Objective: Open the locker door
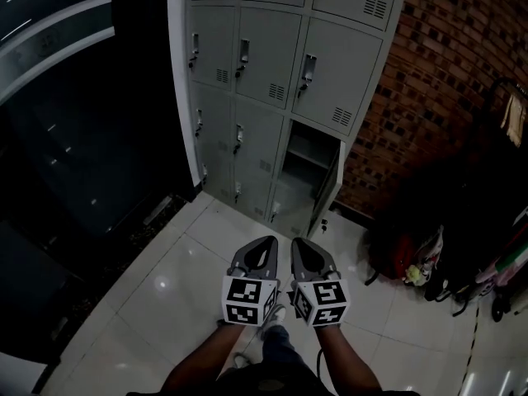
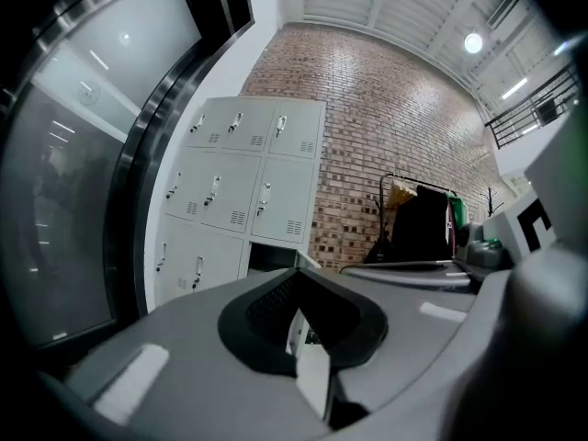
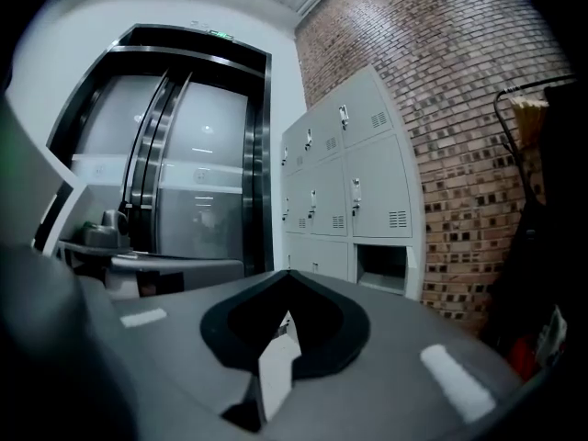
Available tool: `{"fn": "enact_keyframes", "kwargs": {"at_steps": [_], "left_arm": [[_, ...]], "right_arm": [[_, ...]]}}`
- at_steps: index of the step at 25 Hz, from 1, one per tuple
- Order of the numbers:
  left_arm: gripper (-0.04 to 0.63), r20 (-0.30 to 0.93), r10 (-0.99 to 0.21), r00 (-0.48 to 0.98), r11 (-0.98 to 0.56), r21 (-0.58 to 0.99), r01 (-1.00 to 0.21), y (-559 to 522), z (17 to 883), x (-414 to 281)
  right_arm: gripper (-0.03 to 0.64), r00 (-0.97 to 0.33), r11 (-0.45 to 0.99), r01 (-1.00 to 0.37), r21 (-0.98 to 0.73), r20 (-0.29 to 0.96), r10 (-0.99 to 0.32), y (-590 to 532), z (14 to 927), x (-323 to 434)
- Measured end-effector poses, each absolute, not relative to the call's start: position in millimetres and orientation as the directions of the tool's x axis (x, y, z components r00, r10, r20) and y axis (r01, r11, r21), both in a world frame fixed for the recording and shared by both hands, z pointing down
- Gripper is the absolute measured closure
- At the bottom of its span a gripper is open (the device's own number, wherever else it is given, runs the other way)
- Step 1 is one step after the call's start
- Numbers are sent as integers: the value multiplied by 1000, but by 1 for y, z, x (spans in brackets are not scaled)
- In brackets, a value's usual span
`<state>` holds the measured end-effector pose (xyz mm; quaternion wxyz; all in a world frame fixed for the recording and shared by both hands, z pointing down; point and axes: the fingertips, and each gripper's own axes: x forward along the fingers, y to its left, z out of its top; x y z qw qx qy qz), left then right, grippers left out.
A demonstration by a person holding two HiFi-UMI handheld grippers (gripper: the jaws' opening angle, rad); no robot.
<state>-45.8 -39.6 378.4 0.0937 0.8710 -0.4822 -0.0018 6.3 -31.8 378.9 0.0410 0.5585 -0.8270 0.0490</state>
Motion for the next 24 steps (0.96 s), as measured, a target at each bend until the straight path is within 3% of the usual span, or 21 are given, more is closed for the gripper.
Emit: {"fn": "enact_keyframes", "kwargs": {"at_steps": [24], "left_arm": [[591,115,-823,556,-532,183,-826,-18,398,-35]], "right_arm": [[617,-333,331,-943,-29,108,-937,-7,386,21]]}}
